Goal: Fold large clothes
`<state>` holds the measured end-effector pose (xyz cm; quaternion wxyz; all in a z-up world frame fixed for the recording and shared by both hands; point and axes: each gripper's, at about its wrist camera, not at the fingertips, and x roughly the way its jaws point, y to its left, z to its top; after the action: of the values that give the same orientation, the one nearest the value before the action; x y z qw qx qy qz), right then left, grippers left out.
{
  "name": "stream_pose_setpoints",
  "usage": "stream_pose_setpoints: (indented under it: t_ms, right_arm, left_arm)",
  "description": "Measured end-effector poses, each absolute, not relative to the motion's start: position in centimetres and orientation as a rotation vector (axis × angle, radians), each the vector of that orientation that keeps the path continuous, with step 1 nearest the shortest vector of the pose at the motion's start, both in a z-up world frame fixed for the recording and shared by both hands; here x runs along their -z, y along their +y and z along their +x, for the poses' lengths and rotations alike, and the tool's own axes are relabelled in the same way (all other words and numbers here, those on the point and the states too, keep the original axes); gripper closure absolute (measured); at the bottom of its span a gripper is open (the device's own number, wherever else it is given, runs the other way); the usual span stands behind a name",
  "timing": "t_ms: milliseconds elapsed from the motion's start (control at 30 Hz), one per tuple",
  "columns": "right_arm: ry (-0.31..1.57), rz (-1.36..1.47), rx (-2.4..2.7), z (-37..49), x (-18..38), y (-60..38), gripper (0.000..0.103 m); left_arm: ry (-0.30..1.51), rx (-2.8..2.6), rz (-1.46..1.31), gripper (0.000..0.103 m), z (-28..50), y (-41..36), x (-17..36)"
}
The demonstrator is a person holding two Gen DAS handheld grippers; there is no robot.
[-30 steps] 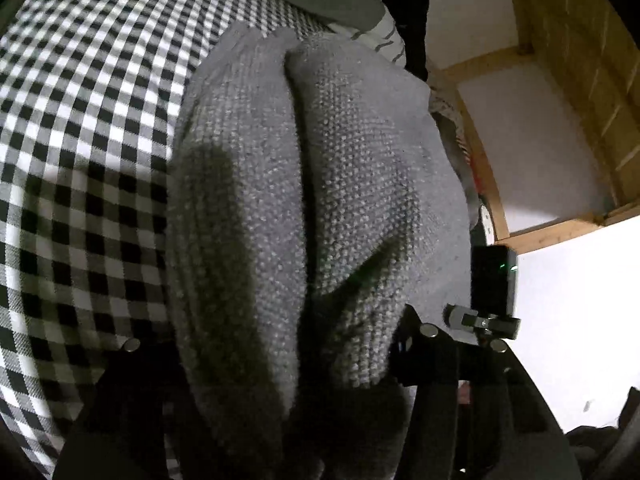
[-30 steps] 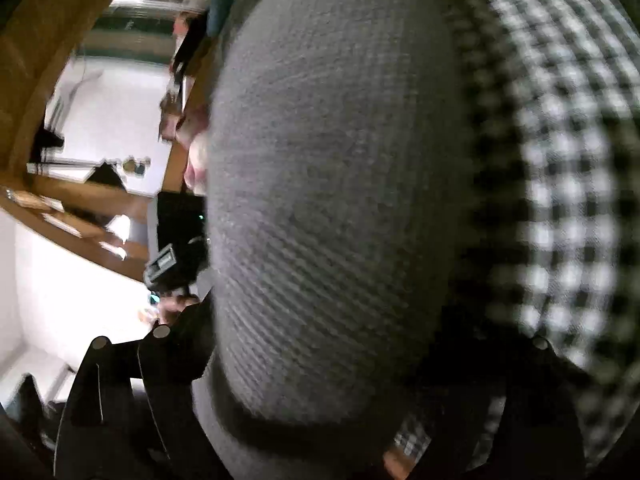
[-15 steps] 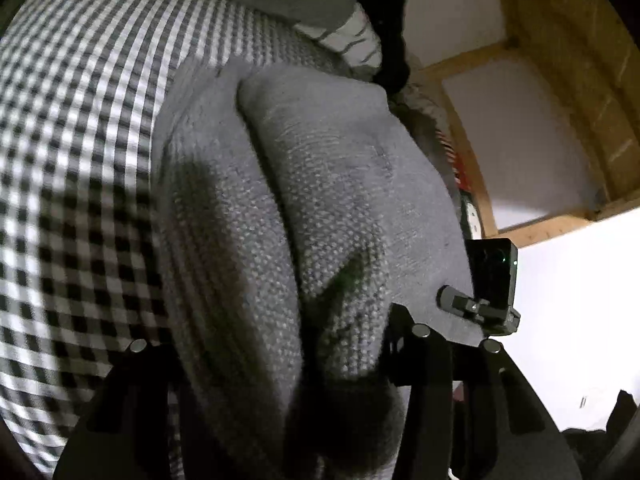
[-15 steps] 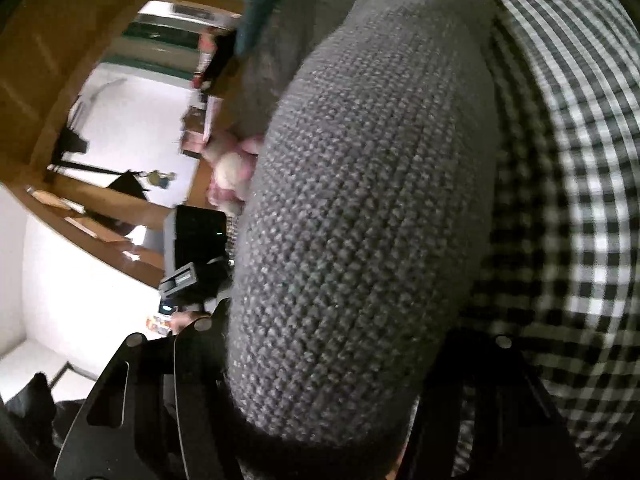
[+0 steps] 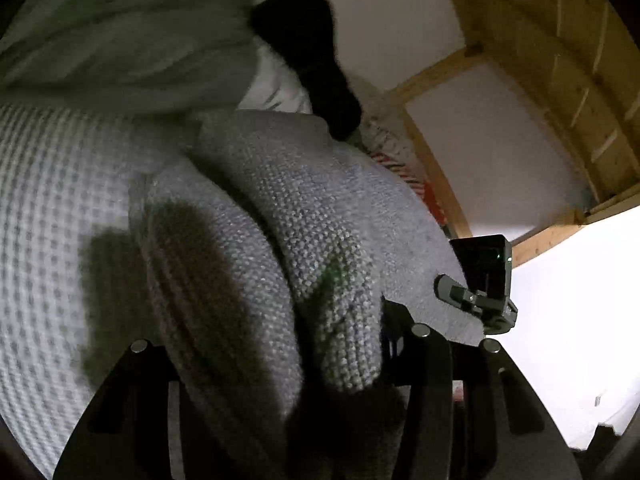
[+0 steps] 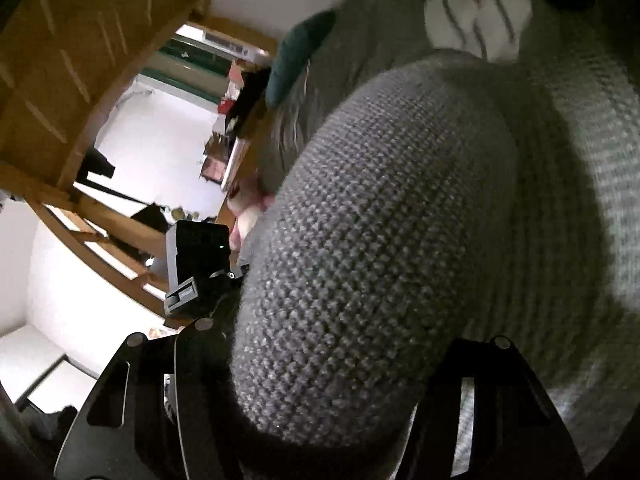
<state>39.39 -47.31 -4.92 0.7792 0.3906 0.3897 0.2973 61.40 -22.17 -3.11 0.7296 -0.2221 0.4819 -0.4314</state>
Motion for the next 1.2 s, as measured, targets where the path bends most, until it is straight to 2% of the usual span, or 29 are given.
stream_pose_setpoints:
  t_ms: [200, 367, 500, 633, 667, 733, 800, 867, 900, 933, 967, 1033, 1133, 1200]
  right_arm:
    - [0.751, 0.797, -0.570, 42.3, -2.0, -57.9, 0.048]
    - [0.683, 0.762, -0.476, 40.6, -5.9, -68.7, 0.048]
    - [0.685, 0.790, -0.401, 38.4, -5.0, -77.4, 0.048]
    - [0.826, 0.866, -0.322, 36.4, 3.3, -83.4, 0.046]
    - [0.888, 0.887, -0.275, 36.0, 6.7, -84.5, 0.043]
    - [0.823, 0.965, -0.344, 35.1, 9.2, -85.5, 0.043]
    - [0.768, 0.941, -0.378, 34.7, 9.1, -85.1, 0.038]
    - [0.752, 0.930, -0.379, 34.7, 8.6, -85.2, 0.034]
    - [0.762, 0.920, -0.364, 34.6, 8.3, -85.3, 0.028]
    - [0.787, 0.885, -0.306, 34.1, 7.3, -85.4, 0.021]
    - [0.792, 0.840, -0.233, 33.2, 6.1, -85.2, 0.007]
    - [0.763, 0.724, -0.060, 30.6, 3.2, -86.5, 0.005]
    - [0.751, 0.420, 0.289, 27.9, -2.7, -85.5, 0.003]
    - [0.756, 0.285, 0.338, 28.8, -5.4, -82.8, 0.003]
  left_arm:
    - [0.980, 1.060, -0.418, 0.056, 66.9, -34.4, -3.4]
    - [0.913, 1.155, -0.387, 0.056, 67.9, -45.9, -5.9]
    - [0.946, 1.209, -0.399, 0.056, 67.7, -55.2, -2.8]
    - [1.104, 1.147, -0.359, 0.056, 65.7, -60.0, 5.2]
    - [1.145, 1.113, -0.357, 0.055, 65.2, -60.5, 7.6]
    - [1.137, 1.128, -0.402, 0.046, 64.5, -60.2, 10.1]
    - [1.124, 1.119, -0.423, 0.039, 64.5, -59.7, 10.7]
    - [1.121, 1.084, -0.422, 0.028, 65.1, -59.4, 10.5]
    - [1.123, 1.072, -0.417, 0.022, 65.2, -58.8, 10.1]
    - [1.124, 1.071, -0.406, 0.021, 65.0, -57.8, 9.6]
    - [1.121, 1.060, -0.371, 0.019, 65.1, -57.0, 8.7]
    - [1.057, 0.995, -0.279, 0.006, 65.3, -54.7, 6.2]
    - [0.839, 0.866, -0.146, 0.006, 65.0, -52.1, 0.7]
    - [0.807, 0.842, -0.100, 0.006, 64.2, -53.2, -1.3]
